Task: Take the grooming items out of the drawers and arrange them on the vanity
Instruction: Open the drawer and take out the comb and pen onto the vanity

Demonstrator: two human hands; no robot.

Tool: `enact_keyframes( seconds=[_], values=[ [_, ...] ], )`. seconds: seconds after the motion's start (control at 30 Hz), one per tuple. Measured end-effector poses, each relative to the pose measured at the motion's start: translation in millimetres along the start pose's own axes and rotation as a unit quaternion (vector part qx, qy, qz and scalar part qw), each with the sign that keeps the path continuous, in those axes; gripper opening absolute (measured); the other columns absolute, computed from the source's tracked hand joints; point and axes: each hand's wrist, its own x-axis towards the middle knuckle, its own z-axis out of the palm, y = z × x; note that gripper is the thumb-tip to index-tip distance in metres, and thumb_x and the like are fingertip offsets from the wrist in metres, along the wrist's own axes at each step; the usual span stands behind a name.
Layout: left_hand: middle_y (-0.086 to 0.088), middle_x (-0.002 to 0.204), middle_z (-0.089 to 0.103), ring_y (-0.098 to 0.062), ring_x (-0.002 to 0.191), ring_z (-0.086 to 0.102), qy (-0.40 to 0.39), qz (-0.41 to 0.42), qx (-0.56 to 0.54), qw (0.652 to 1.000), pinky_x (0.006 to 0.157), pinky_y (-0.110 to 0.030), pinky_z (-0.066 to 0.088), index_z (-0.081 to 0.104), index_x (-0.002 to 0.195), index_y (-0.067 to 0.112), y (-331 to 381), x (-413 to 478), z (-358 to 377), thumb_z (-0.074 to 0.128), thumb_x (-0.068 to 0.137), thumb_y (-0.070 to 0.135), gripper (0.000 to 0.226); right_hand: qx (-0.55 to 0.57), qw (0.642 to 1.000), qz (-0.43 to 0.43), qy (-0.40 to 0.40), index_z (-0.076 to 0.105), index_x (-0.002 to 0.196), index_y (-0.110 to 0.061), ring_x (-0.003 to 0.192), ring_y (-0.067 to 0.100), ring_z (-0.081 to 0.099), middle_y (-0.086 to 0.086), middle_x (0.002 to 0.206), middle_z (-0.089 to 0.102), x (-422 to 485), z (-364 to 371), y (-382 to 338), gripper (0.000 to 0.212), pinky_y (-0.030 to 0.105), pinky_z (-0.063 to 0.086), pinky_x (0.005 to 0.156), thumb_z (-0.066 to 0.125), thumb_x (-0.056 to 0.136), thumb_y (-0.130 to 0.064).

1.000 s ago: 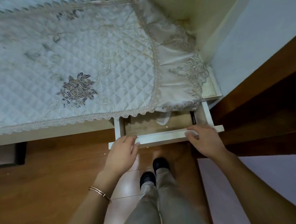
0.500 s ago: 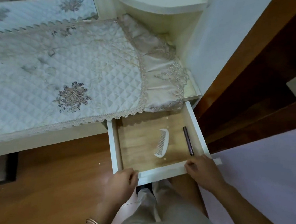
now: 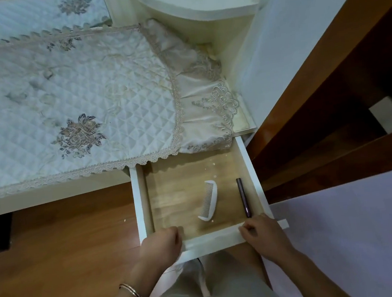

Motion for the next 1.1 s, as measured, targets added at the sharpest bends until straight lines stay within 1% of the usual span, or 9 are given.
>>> enact_keyframes(
  seconds=[0.1, 0.23, 0.33, 0.4, 0.5, 0.63, 0.8, 0.97, 1.1],
  values=[
    [-0.008, 0.104, 0.066, -0.027, 0.096, 0.06, -0.014, 0.016, -0.04, 0.999, 0.073, -0.033, 0.047, 0.055, 0.09, 0.018, 23.3, 32.0, 0.7, 0.037, 0.093, 0.03, 0.022, 0.002, 1.0, 0.006, -0.026, 0.057, 0.074, -0.025, 0.075, 0.009, 0.054, 0.001, 0.081, 0.059, 8.7, -3.7, -0.4, 0.017, 0.017, 0.04, 0.066, 0.051, 0.09, -0.029],
    [-0.014, 0.125, 0.051, -0.032, 0.113, 0.049, -0.016, 0.013, -0.051, 0.998, 0.092, -0.039, 0.045, 0.046, 0.12, 0.01, 58.1, 77.2, 18.5, 0.045, 0.09, 0.029, 0.036, 0.025, 0.999, 0.026, -0.02, 0.049, 0.068, -0.03, 0.064, 0.003, 0.049, -0.008, 0.068, 0.05, 28.6, -6.8, -0.2, 0.024, 0.018, 0.037, 0.059, 0.049, 0.091, -0.025],
    [-0.018, 0.134, 0.038, -0.036, 0.115, 0.04, 0.001, -0.005, 0.034, 0.999, 0.091, -0.042, 0.038, 0.032, 0.132, 0.005, 68.4, 101.2, 37.2, 0.025, 0.088, 0.041, 0.057, 0.024, 0.999, 0.036, 0.017, 0.058, 0.093, -0.017, 0.071, 0.01, 0.051, -0.002, 0.08, 0.055, 46.8, -4.8, -2.8, 0.014, 0.017, 0.036, 0.057, 0.045, 0.093, -0.022],
    [-0.021, 0.134, 0.039, -0.04, 0.108, 0.041, 0.026, 0.011, 0.049, 0.998, 0.083, -0.046, 0.038, 0.031, 0.136, 0.006, 69.1, 111.7, 49.2, 0.015, 0.08, 0.045, 0.07, 0.028, 0.998, 0.047, 0.023, 0.057, 0.105, -0.011, 0.082, 0.018, 0.057, 0.005, 0.095, 0.061, 58.9, -0.6, -6.6, 0.02, 0.024, 0.045, 0.065, 0.044, 0.092, -0.018],
    [-0.026, 0.117, 0.053, -0.044, 0.091, 0.052, 0.065, 0.004, -0.039, 0.997, 0.07, -0.048, 0.047, 0.05, 0.12, -0.001, 70.9, 112.0, 47.7, 0.064, 0.073, 0.026, 0.056, 0.023, 0.996, 0.083, 0.017, 0.053, 0.114, -0.008, 0.1, 0.023, 0.059, 0.011, 0.114, 0.06, 72.3, 7.7, -12.5, 0.026, 0.035, 0.05, 0.088, 0.044, 0.091, -0.015],
    [-0.014, 0.132, 0.038, -0.034, 0.111, 0.043, 0.05, -0.031, -0.063, 0.996, 0.091, -0.039, 0.039, 0.033, 0.132, 0.007, 61.4, 109.5, 41.8, 0.056, 0.082, 0.021, 0.057, -0.051, 0.988, 0.145, 0.013, 0.041, 0.131, -0.01, 0.115, 0.022, 0.054, 0.009, 0.129, 0.054, 87.3, 15.8, -16.4, 0.037, 0.032, 0.043, 0.1, 0.038, 0.094, -0.008],
    [-0.012, 0.131, 0.039, -0.032, 0.113, 0.042, 0.056, -0.062, -0.115, 0.99, 0.095, -0.037, 0.037, 0.03, 0.133, 0.009, 45.5, 104.5, 36.5, 0.059, 0.08, 0.023, 0.062, -0.161, 0.975, 0.151, 0.028, 0.012, 0.144, -0.006, 0.127, 0.026, 0.041, 0.017, 0.142, 0.037, 101.9, 25.9, -27.4, 0.054, 0.034, 0.039, 0.103, 0.036, 0.096, -0.011],
    [-0.013, 0.123, 0.048, -0.03, 0.109, 0.047, 0.053, -0.087, -0.163, 0.981, 0.092, -0.034, 0.039, 0.041, 0.122, 0.008, 32.1, 101.0, 31.0, 0.062, 0.08, 0.022, 0.048, -0.174, 0.973, 0.152, -0.002, 0.035, 0.129, -0.006, 0.107, 0.022, 0.058, 0.013, 0.125, 0.055, 110.6, 29.3, -24.5, 0.036, 0.03, 0.05, 0.089, 0.04, 0.095, -0.012],
    [-0.01, 0.101, 0.063, -0.027, 0.094, 0.057, 0.062, -0.056, -0.209, 0.974, 0.07, -0.028, 0.038, 0.055, 0.102, 0.012, 27.5, 91.6, 18.6, 0.054, 0.083, 0.017, 0.019, -0.086, 0.986, 0.139, -0.033, 0.046, 0.121, -0.01, 0.101, 0.023, 0.061, 0.01, 0.115, 0.06, 110.8, 18.4, -37.8, 0.03, 0.032, 0.054, 0.083, 0.048, 0.091, -0.013]
  ],
)
